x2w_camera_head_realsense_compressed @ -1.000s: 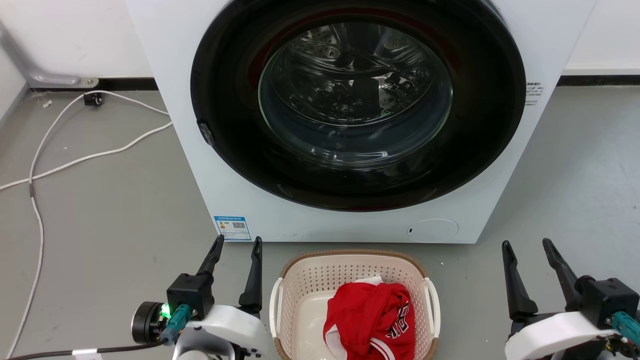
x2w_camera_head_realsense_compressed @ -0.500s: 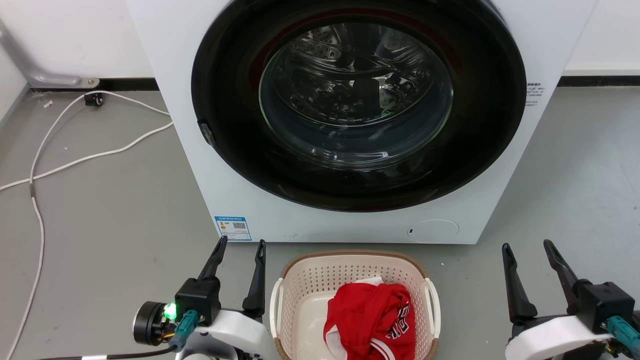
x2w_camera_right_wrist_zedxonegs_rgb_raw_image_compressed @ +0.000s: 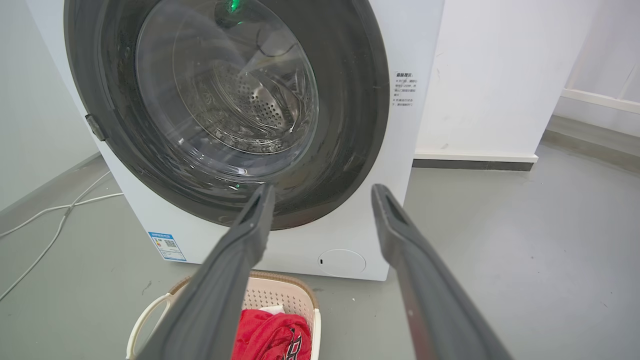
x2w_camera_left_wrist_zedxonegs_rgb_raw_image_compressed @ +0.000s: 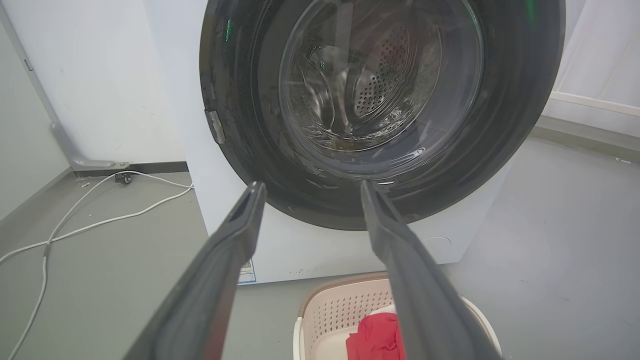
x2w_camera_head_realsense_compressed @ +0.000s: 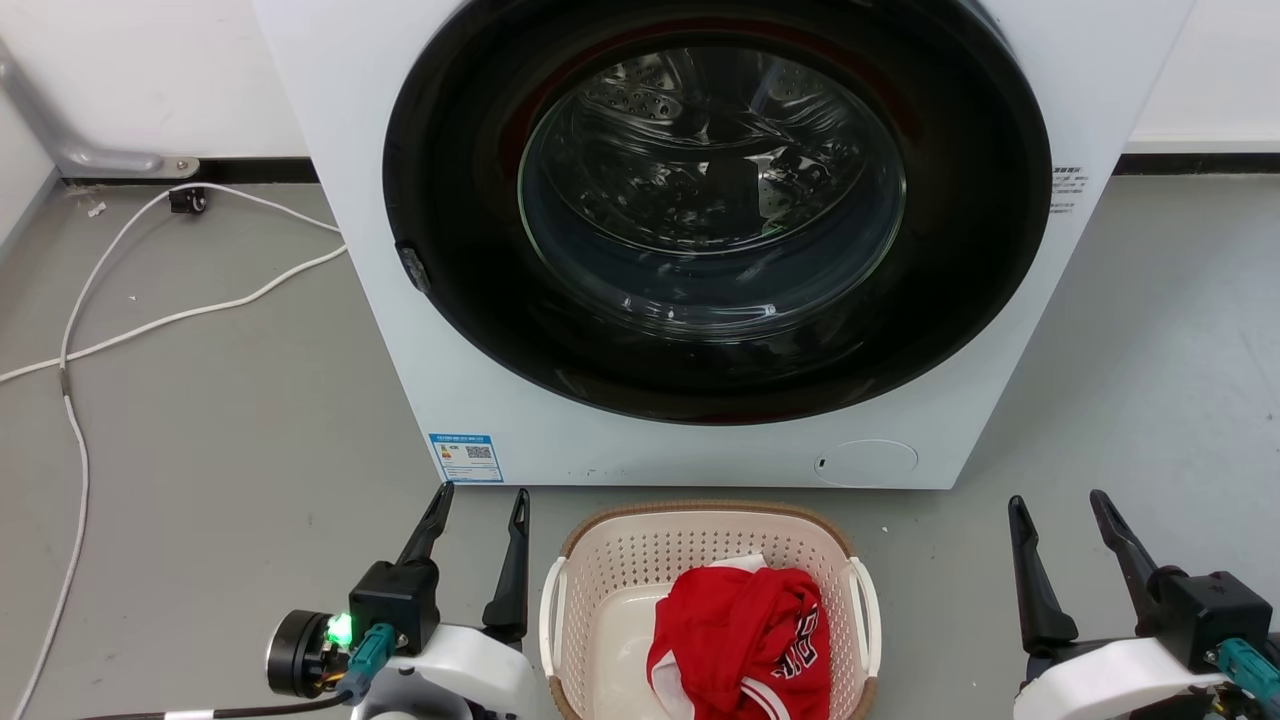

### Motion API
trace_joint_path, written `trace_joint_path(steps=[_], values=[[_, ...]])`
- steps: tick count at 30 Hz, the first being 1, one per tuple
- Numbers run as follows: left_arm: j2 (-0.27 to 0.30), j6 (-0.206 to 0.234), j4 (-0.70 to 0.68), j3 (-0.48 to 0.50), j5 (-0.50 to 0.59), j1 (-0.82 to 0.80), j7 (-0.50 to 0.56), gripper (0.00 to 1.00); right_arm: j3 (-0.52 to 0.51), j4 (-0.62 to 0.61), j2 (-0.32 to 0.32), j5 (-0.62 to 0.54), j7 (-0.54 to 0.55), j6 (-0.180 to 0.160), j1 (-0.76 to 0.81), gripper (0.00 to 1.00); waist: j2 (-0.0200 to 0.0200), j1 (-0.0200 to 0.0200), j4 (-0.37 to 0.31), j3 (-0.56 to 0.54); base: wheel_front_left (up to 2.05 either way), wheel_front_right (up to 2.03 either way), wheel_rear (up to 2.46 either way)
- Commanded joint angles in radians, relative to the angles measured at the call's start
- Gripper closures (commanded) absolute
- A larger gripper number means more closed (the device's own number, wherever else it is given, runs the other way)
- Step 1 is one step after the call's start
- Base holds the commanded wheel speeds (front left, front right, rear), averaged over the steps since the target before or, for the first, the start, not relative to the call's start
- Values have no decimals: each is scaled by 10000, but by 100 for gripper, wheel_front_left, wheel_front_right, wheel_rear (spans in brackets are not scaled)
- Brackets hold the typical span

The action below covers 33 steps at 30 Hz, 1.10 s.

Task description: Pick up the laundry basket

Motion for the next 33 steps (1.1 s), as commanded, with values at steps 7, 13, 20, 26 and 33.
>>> trace_joint_path(steps=[7, 13, 20, 26, 33], values=[[-25, -76, 109, 37, -40, -31, -28, 0, -49, 170, 30, 137, -111, -3, 2, 0, 0, 0, 40, 39, 0, 0, 0], [-33, -154, 508, -14, -13, -551, -28, 0, -233, 584, 29, 319, -69, -3, -366, 0, 0, 0, -1, 668, 0, 0, 0], [-28, -285, 1409, 95, -145, -1592, -26, 0, -323, 1701, 27, 394, -139, -3, -1250, 0, 0, 0, -224, 2174, 0, 0, 0], [107, -461, 2458, 312, -384, -2703, -28, 0, -145, 3085, 26, 561, -318, -3, -2416, 0, 0, 0, -488, 3783, 0, 0, 0], [374, -807, 4203, 361, -843, -4355, 267, 0, 364, 5188, -7, 1000, -558, -3, -4138, 0, 0, 0, -655, 5463, 0, 0, 0]])
